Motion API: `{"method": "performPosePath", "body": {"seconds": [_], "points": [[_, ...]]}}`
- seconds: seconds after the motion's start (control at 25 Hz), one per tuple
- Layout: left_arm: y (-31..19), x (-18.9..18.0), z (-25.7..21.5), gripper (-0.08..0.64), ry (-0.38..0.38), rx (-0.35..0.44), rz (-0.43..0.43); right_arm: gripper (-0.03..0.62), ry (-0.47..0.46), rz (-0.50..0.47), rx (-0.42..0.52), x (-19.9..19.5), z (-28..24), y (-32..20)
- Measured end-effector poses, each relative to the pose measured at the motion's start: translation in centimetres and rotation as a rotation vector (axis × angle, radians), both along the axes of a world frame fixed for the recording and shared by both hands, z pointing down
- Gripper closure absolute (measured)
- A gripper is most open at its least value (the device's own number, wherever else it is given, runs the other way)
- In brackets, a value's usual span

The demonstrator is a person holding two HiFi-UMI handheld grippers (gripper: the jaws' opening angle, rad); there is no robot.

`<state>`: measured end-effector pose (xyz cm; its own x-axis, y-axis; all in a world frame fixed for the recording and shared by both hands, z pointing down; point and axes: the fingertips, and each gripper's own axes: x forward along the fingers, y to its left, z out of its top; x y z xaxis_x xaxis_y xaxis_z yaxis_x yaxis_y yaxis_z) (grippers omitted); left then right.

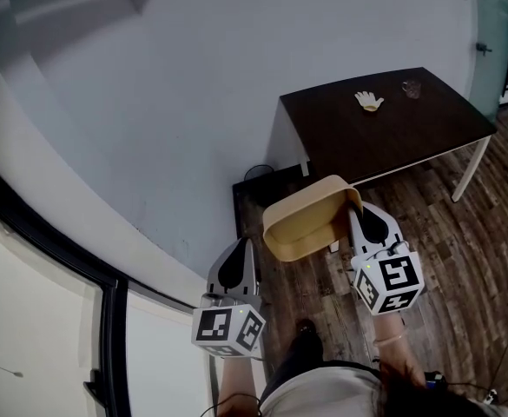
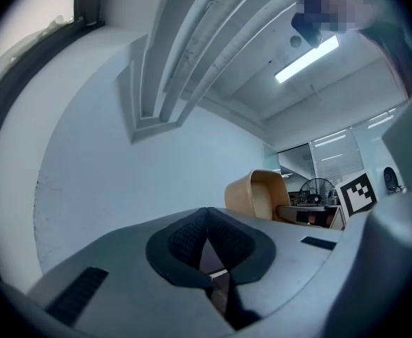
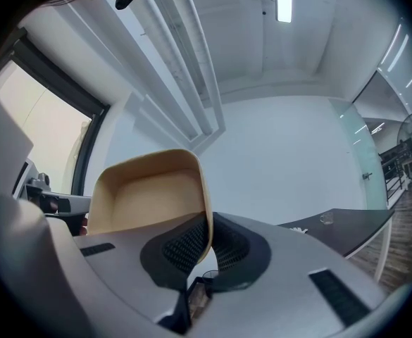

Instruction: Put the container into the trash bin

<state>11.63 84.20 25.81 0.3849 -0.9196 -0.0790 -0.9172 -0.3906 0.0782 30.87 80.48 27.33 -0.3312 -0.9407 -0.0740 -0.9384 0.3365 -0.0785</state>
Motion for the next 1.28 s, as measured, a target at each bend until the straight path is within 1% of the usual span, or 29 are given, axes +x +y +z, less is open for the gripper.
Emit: {"method": "performPosePath", "body": {"seconds": [0.4,0.8,1.04,1.28], "points": [[-7.6,-3.5,0.4,0.540,0.008,-0.026,-0.005,0.580,0.010,0.006,-0.015,-3.2,0.4,-7.7],[-15.5,-8.0,0.8,0.540,0.023,-0.031,0.027,0.580,0.043,0.008,-0.012,-8.5,-0.2,-15.2],[-19.0,-9.8,0.9,0.540,0.028,-0.035,0.055,0.580,0.058,0.005,-0.022,-11.2,0.0,-18.0],[-20.7,-11.4,1.0,0.540,0.049,-0.039,0.054,0.580,0.076,0.002,-0.034,-12.9,0.1,-19.8]]}}
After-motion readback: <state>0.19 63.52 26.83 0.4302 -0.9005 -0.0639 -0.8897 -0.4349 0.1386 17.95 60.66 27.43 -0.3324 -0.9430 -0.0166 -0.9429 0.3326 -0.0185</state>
